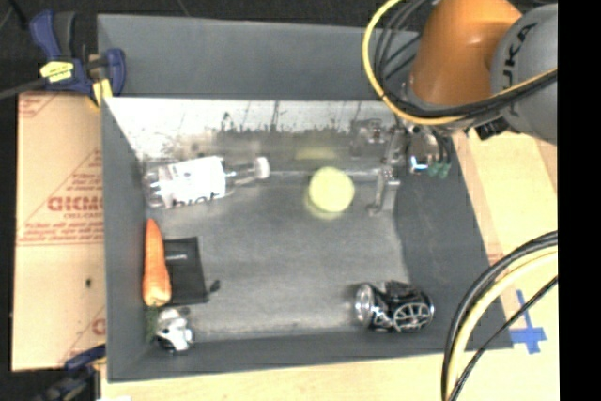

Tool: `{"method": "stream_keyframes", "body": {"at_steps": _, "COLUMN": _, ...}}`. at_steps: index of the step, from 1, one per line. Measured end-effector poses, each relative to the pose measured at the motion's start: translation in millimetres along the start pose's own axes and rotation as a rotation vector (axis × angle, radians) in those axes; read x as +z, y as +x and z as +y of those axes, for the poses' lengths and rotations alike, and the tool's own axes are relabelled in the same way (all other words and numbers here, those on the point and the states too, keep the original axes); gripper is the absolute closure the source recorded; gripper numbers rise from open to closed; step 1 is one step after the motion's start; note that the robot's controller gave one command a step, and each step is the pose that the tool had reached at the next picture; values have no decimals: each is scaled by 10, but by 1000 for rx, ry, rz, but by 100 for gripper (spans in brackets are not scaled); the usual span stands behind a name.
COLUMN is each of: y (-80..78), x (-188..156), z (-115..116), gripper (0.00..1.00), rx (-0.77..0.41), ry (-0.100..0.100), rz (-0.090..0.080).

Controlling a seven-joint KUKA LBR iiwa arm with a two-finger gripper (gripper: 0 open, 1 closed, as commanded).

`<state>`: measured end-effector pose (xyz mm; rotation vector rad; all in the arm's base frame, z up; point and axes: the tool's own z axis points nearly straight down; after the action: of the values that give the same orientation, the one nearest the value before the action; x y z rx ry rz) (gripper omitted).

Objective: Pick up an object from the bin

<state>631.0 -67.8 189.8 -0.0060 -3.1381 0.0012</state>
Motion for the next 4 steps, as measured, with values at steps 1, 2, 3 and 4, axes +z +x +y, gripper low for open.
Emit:
{"method": "stream_keyframes", "body": {"at_steps": 1, "y": -14, "x": -52, "z": 0, "gripper": 0, "rx": -1, "ry": 1, "rz": -8}}
{"method": "stream_keyframes", "body": {"at_steps": 2, "y": 22, "x": 340, "z": -14, "gripper": 0, "rx": 24, "ry": 0, "rz": -16}}
{"method": "stream_keyframes", "body": {"at_steps": 3, "y": 42, "x": 848, "z": 66, "gripper": 0, "rx": 61, "ry": 0, "rz": -13}}
{"method": "stream_keyframes", "body": {"at_steps": 4, "y": -4, "x": 1037, "z": 214, "gripper": 0, "rx": 114, "ry": -1, "rz": -18}}
